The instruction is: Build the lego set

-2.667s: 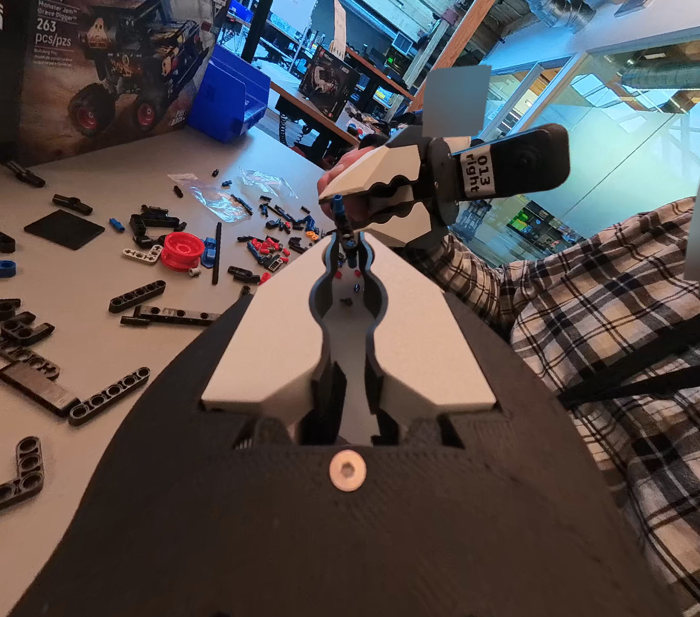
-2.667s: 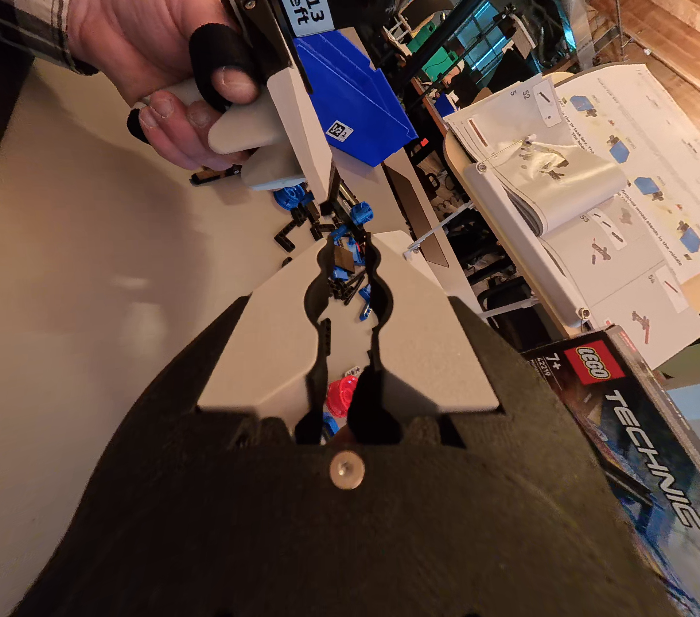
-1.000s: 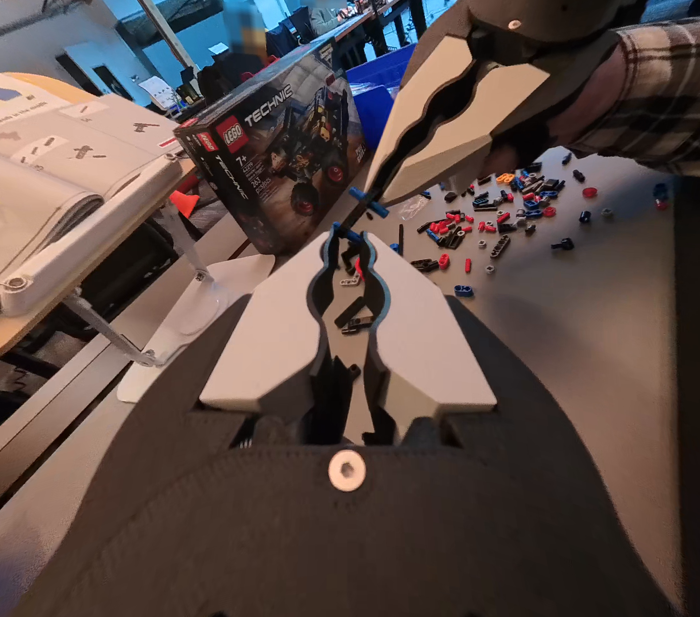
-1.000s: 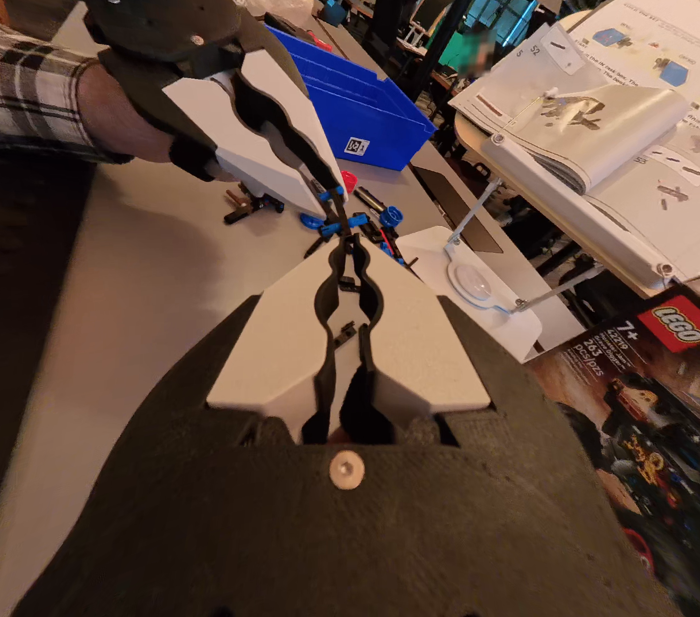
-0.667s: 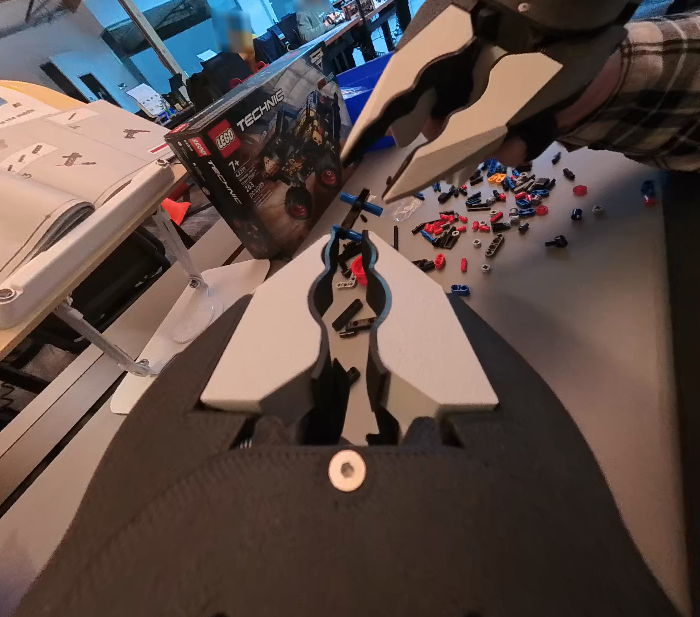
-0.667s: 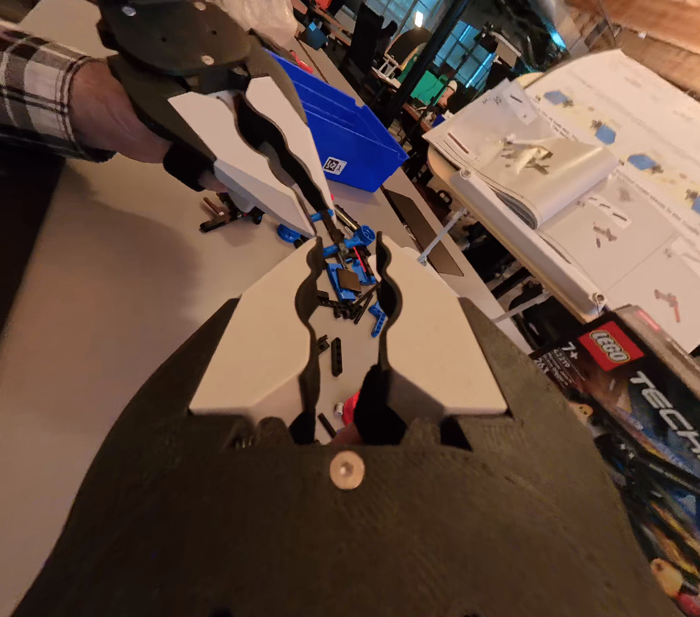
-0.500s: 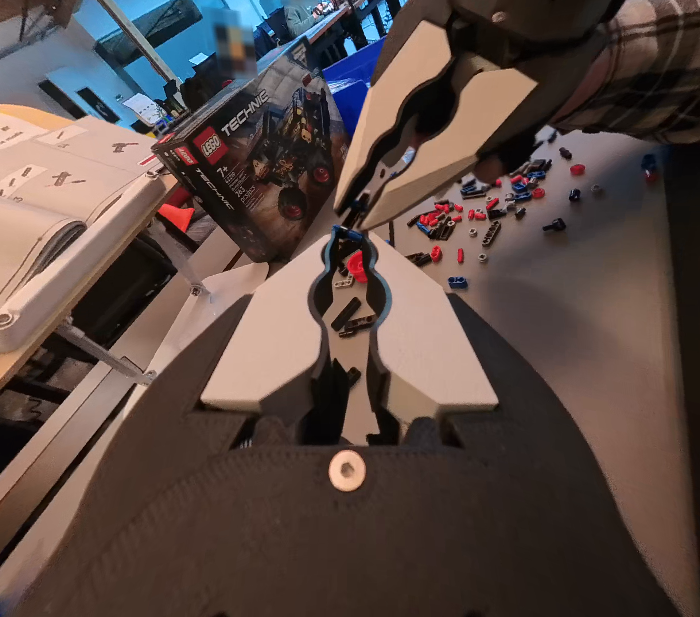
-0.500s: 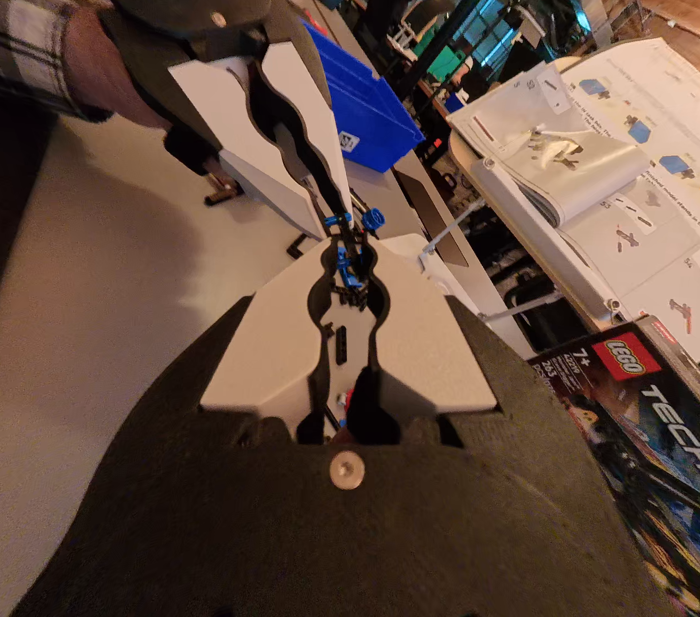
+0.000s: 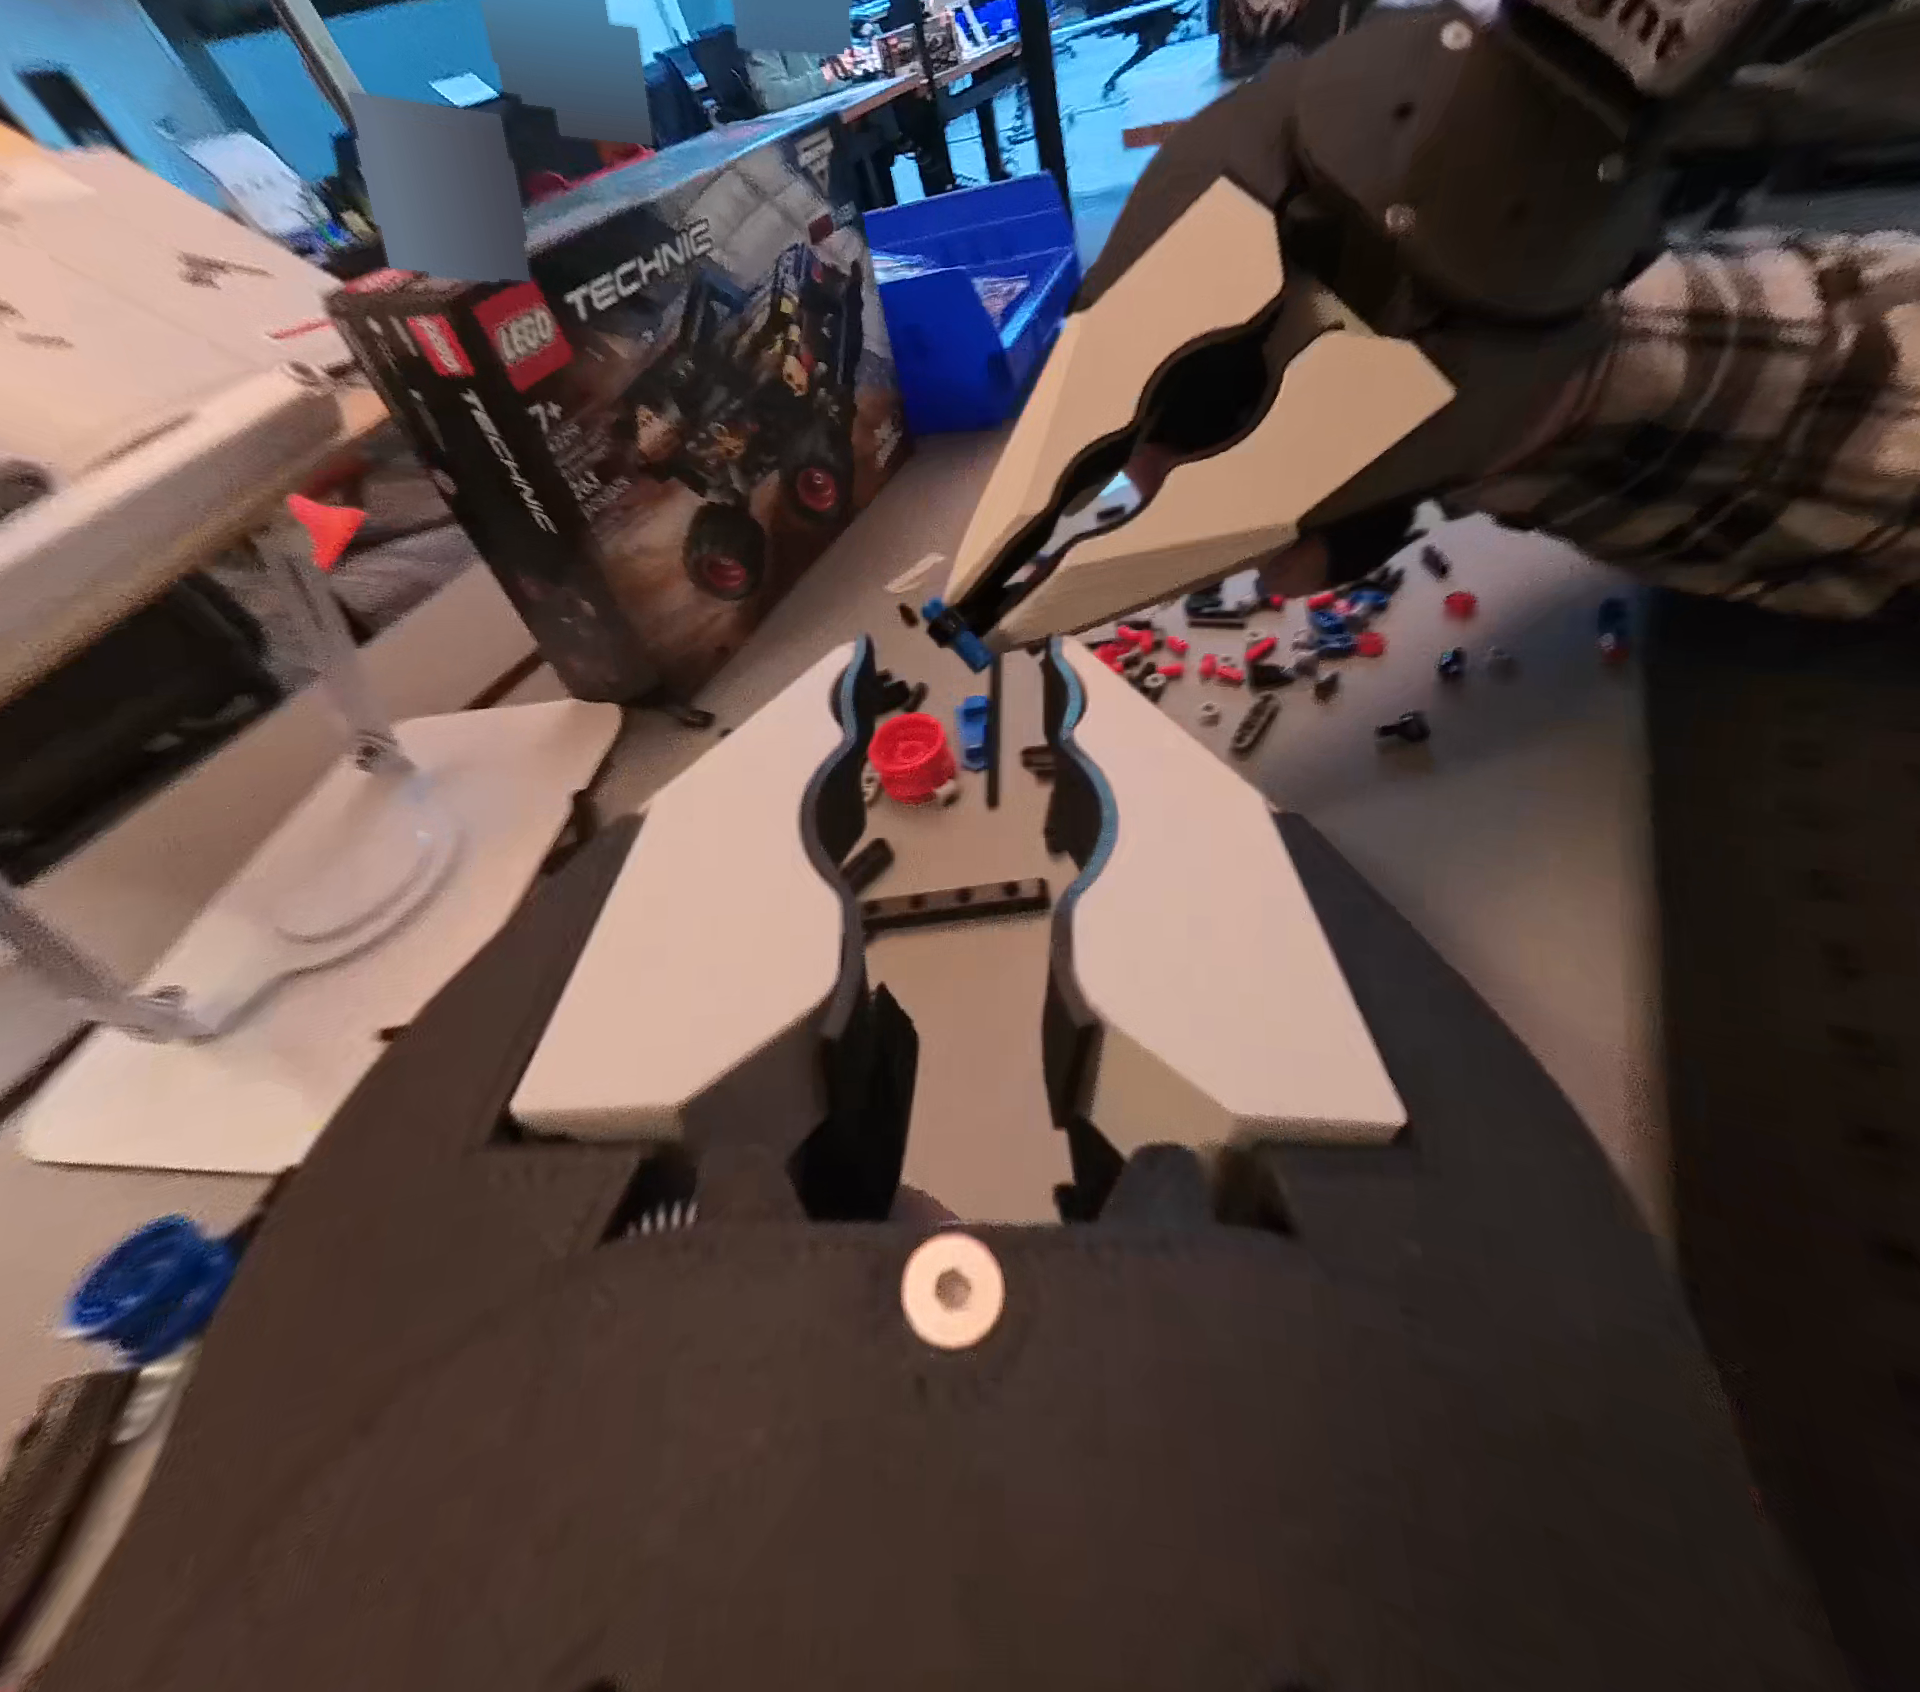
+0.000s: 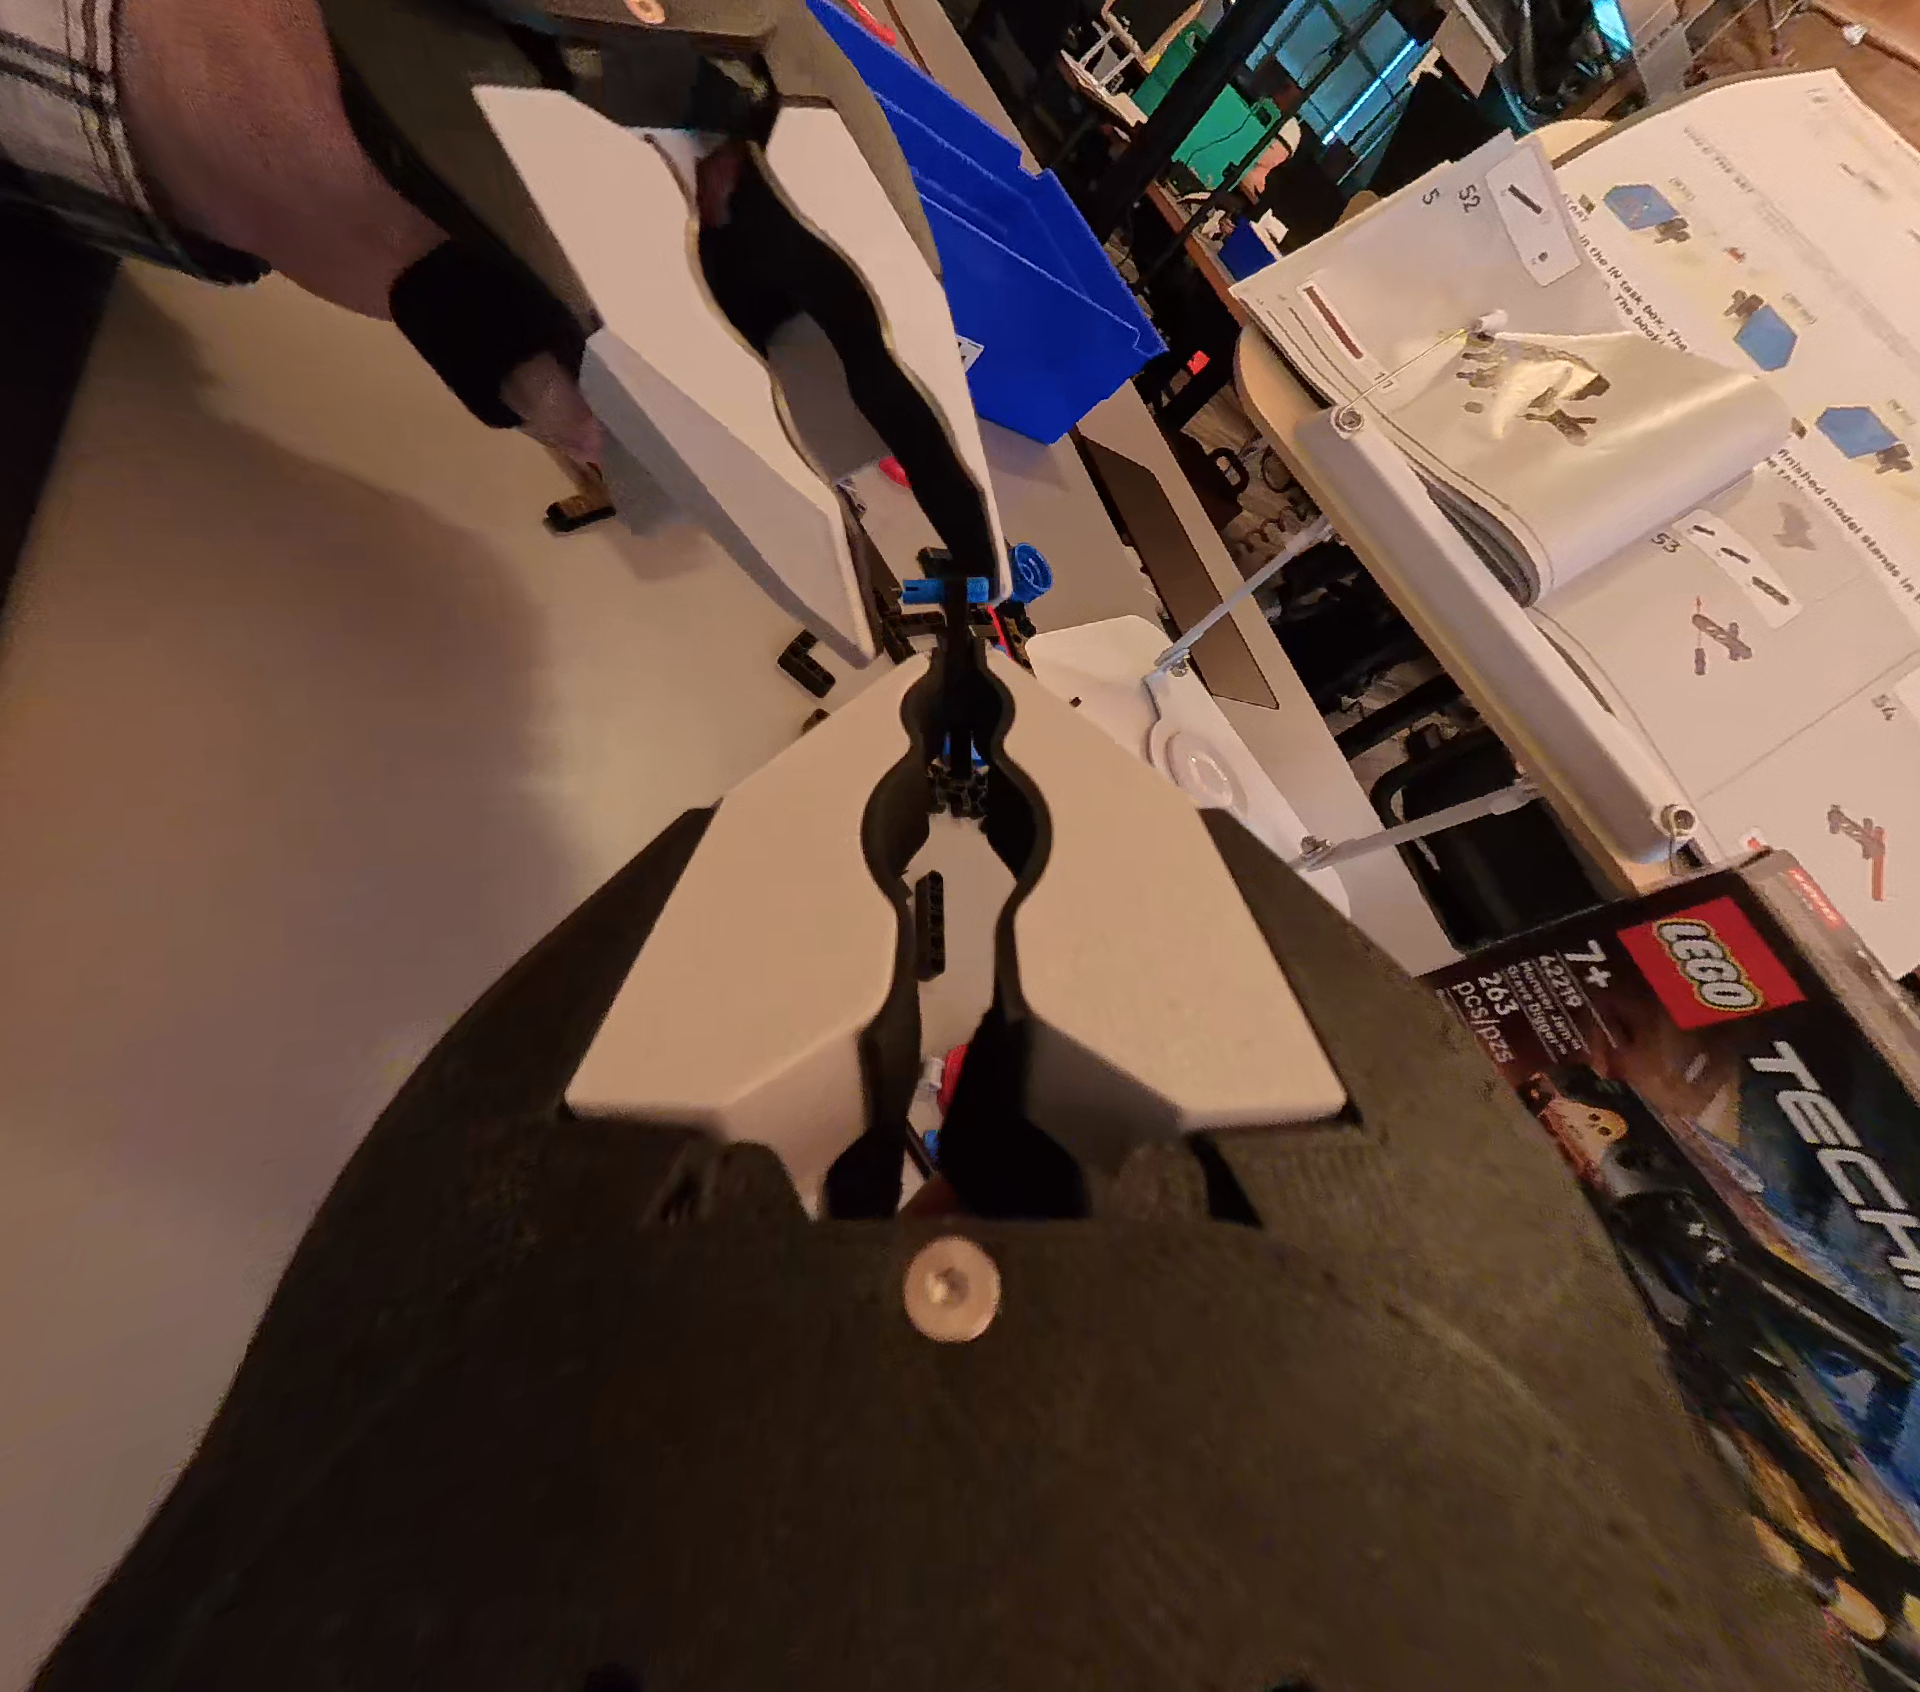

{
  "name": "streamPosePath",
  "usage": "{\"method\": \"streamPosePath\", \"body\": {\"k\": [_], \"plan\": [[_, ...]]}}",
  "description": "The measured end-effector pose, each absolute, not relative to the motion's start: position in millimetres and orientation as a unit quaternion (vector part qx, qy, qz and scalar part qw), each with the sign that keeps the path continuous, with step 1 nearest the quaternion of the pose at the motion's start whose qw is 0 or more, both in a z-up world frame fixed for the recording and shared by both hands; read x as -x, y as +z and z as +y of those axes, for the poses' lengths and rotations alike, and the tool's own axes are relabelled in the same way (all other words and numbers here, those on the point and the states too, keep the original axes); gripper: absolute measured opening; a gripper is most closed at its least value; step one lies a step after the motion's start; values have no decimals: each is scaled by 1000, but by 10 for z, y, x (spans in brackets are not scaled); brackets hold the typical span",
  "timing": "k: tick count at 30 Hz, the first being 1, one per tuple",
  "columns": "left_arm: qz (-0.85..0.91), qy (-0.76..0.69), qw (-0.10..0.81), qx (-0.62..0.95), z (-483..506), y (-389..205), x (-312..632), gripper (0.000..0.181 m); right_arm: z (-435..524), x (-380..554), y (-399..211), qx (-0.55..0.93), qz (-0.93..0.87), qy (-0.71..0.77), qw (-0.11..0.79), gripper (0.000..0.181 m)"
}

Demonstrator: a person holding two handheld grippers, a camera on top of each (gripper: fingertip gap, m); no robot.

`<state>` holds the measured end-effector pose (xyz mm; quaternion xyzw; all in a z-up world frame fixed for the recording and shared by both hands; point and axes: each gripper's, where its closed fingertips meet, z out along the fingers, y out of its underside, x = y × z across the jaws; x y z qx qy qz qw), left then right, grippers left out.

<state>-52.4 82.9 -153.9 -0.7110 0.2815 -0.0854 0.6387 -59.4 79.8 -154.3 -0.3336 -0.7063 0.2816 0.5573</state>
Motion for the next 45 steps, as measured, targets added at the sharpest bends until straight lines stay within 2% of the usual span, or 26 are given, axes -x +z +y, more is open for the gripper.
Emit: {"method": "streamPosePath", "body": {"k": [4, 6, 11, 20, 29, 36, 41, 45], "plan": [[258, -141, 633, 716, 823, -1542, 497, 23, 769, 603, -1535, 314, -711, 260, 573, 0], [253, -164, 635, 712, 806, -1526, 472, 9, 769, 600, -1525, 309, -710, 256, 579, 0], [234, -193, 636, 709, 809, -1503, 489, 2, 774, 611, -1511, 309, -706, 253, 585, 2], [230, -203, 646, 699, 786, -1436, 526, 1, 842, 546, -1397, 379, -660, 386, 522, 22], [241, -209, 654, 686, 742, -1387, 499, 1, 760, 533, -1472, 414, -645, 480, 426, 8], [233, -221, 655, 684, 742, -1377, 512, 1, 751, 534, -1459, 409, -647, 476, 433, 6], [219, -249, 643, 690, 780, -1411, 461, 19, 752, 558, -1446, 396, -654, 448, 463, 5], [209, -251, 645, 690, 804, -1409, 482, 7, 758, 584, -1456, 387, -662, 416, 488, 5]]}}
